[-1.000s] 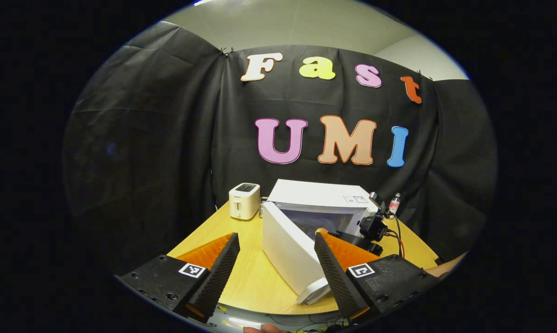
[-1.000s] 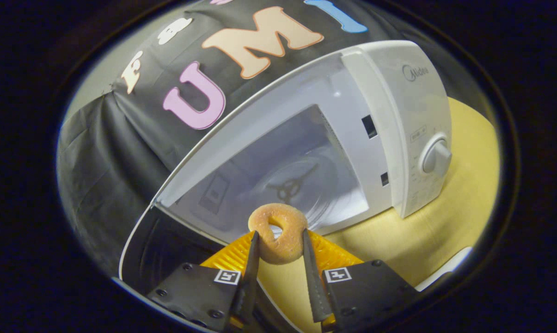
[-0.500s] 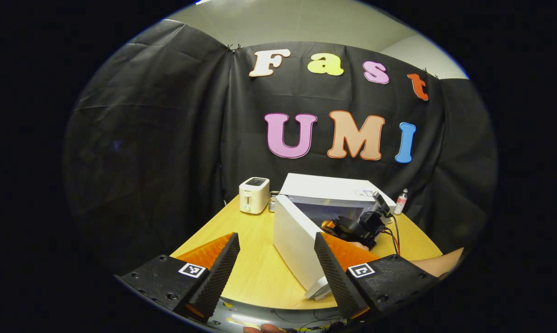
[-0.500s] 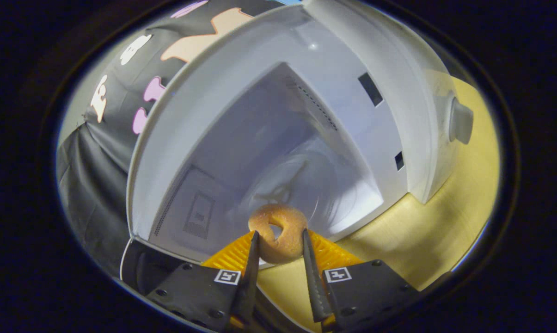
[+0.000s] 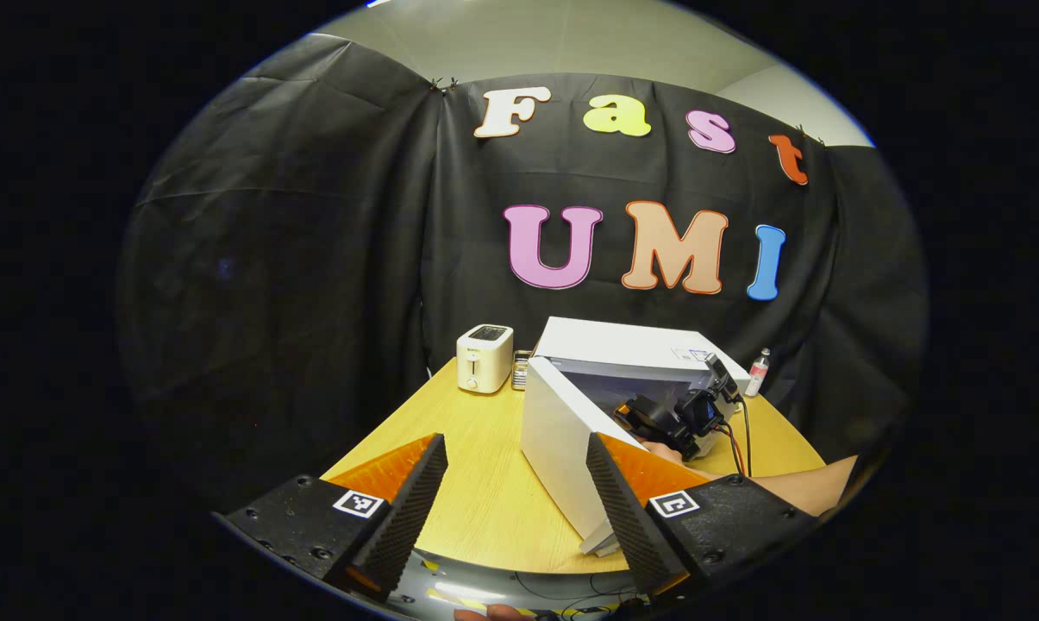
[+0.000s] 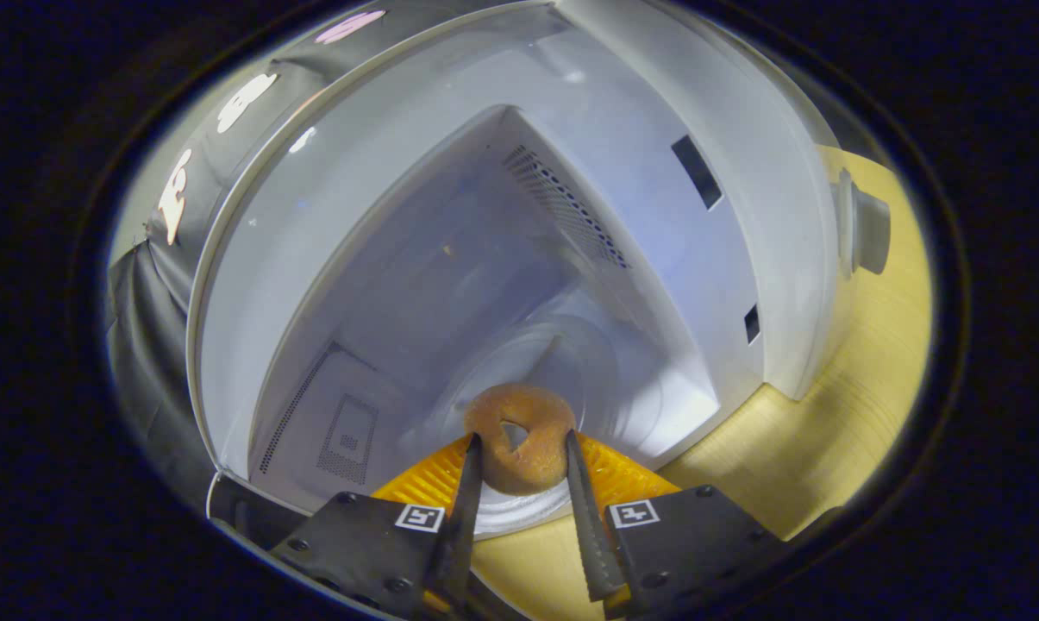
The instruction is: Open the microwave oven with the left hand, put the food in, and close the microwave oven.
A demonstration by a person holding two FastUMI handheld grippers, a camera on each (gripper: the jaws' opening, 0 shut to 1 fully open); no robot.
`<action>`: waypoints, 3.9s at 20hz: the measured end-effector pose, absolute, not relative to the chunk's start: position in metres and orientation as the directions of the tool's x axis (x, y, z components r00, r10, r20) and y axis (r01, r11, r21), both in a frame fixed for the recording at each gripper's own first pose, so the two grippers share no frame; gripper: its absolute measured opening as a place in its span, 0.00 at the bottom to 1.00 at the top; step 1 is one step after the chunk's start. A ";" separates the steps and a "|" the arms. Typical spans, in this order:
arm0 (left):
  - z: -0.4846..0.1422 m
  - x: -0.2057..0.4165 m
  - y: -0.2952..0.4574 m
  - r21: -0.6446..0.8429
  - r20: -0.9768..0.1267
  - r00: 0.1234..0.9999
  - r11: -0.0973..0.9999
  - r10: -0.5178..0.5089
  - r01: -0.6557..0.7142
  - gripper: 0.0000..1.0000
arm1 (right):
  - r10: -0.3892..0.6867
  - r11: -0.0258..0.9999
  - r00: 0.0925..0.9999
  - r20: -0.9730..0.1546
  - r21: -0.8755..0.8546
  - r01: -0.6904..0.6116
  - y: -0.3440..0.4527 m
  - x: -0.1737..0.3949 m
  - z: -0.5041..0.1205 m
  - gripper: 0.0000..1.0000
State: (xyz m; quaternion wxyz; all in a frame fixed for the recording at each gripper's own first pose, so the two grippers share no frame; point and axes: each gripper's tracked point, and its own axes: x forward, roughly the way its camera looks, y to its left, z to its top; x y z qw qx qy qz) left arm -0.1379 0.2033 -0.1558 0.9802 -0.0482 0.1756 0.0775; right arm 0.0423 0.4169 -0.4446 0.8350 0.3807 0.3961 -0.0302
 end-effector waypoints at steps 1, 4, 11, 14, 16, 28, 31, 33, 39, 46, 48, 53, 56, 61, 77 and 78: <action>-0.157 -0.137 0.204 -0.067 -0.352 0.926 0.983 0.136 -0.170 0.96 | 0.245 0.708 0.684 -0.687 0.609 0.358 0.416 0.041 -0.445 0.53; -0.157 -0.137 0.206 -0.070 -0.355 0.924 0.982 0.139 -0.174 0.96 | 0.232 0.708 0.687 -0.688 0.604 0.365 0.416 0.042 -0.447 0.63; -0.158 -0.136 0.206 -0.069 -0.357 0.923 0.982 0.140 -0.176 0.96 | 0.230 0.701 0.689 -0.688 0.608 0.373 0.416 0.044 -0.445 0.96; -0.158 -0.134 0.202 -0.074 -0.354 0.925 0.983 0.134 -0.171 0.94 | 0.256 0.713 0.678 -0.690 0.608 0.350 0.417 0.038 -0.442 0.89; -0.159 -0.132 0.198 -0.080 -0.359 0.925 0.983 0.126 -0.165 0.96 | 0.257 0.753 0.703 -0.663 0.594 0.284 0.413 0.036 -0.431 0.89; -0.155 -0.109 0.151 -0.112 -0.334 0.942 0.991 0.033 -0.075 0.96 | 0.321 0.879 0.801 -0.506 0.474 -0.052 0.361 0.013 -0.358 0.89; -0.154 -0.105 0.140 -0.110 -0.323 0.946 0.992 0.017 -0.055 0.96 | 0.325 0.886 0.814 -0.482 0.457 -0.083 0.337 0.007 -0.338 0.89; -0.158 -0.104 0.136 -0.104 -0.322 0.947 0.993 0.012 -0.048 0.96 | 0.326 0.896 0.828 -0.455 0.428 -0.118 0.320 0.004 -0.321 0.89; -0.177 -0.109 0.140 -0.122 -0.319 0.947 0.988 0.049 -0.093 0.96 | 0.378 0.914 0.847 -0.375 0.297 -0.277 0.267 -0.018 -0.264 0.89; -0.210 -0.121 0.161 -0.097 -0.357 0.926 0.981 0.122 -0.167 0.96 | 0.338 0.935 0.888 -0.313 0.224 -0.277 0.186 -0.044 -0.191 0.89; -0.222 -0.124 0.162 -0.093 -0.379 0.917 0.981 0.125 -0.172 0.96 | 0.320 0.941 0.901 -0.295 0.211 -0.265 0.168 -0.046 -0.171 0.89; -0.253 -0.135 0.170 -0.115 -0.430 0.891 0.970 0.145 -0.214 0.95 | 0.314 0.948 0.915 -0.254 0.135 -0.288 0.139 -0.054 -0.146 0.89; -0.291 -0.149 0.182 -0.114 -0.533 0.818 0.940 0.214 -0.321 0.30 | 0.310 0.948 0.915 -0.258 0.156 -0.278 0.132 -0.053 -0.144 0.89; -0.321 -0.146 0.141 -0.209 -0.601 0.796 0.945 0.077 -0.249 0.00 | 0.306 0.950 0.921 -0.242 0.138 -0.279 0.121 -0.048 -0.141 0.89; -0.327 -0.068 0.005 -0.192 -0.616 0.763 0.977 -0.197 0.097 0.00 | 0.049 0.994 0.974 -0.219 0.102 -0.027 -0.015 -0.045 -0.134 0.89; -0.324 -0.061 0.001 -0.184 -0.612 0.763 0.976 -0.207 0.118 0.00 | 0.022 0.995 0.975 -0.222 0.099 0.000 -0.027 -0.048 -0.135 0.89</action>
